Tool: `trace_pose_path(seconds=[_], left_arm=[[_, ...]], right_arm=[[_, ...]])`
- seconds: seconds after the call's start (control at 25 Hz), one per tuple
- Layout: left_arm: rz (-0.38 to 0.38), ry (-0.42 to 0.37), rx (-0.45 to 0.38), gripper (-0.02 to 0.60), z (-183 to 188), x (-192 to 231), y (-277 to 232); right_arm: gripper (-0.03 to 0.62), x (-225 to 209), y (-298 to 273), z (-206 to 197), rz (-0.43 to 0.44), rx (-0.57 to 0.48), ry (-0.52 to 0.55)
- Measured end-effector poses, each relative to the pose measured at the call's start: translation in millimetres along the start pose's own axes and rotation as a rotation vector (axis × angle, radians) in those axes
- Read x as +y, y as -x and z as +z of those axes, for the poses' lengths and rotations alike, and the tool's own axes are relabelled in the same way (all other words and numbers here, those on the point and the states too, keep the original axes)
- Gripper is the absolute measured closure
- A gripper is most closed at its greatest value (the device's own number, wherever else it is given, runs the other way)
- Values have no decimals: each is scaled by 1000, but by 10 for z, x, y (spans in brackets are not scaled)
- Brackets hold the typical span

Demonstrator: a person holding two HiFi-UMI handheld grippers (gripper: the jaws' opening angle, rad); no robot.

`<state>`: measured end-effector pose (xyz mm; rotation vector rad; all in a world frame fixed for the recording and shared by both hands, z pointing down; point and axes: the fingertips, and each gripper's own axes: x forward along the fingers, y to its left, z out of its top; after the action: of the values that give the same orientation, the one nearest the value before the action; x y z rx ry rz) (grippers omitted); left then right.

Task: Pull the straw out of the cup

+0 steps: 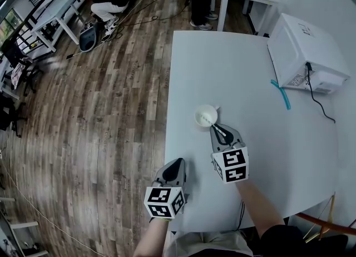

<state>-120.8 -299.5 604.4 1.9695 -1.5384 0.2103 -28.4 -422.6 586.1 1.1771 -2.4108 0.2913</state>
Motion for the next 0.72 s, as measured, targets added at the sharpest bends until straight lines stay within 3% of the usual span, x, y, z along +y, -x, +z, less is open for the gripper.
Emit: trace_pose_path(seconds=[0.72], left_arm=[[-33,-21,-37,563,117,-184,247]], right_arm=[[551,70,438,276,-42,-63,10]])
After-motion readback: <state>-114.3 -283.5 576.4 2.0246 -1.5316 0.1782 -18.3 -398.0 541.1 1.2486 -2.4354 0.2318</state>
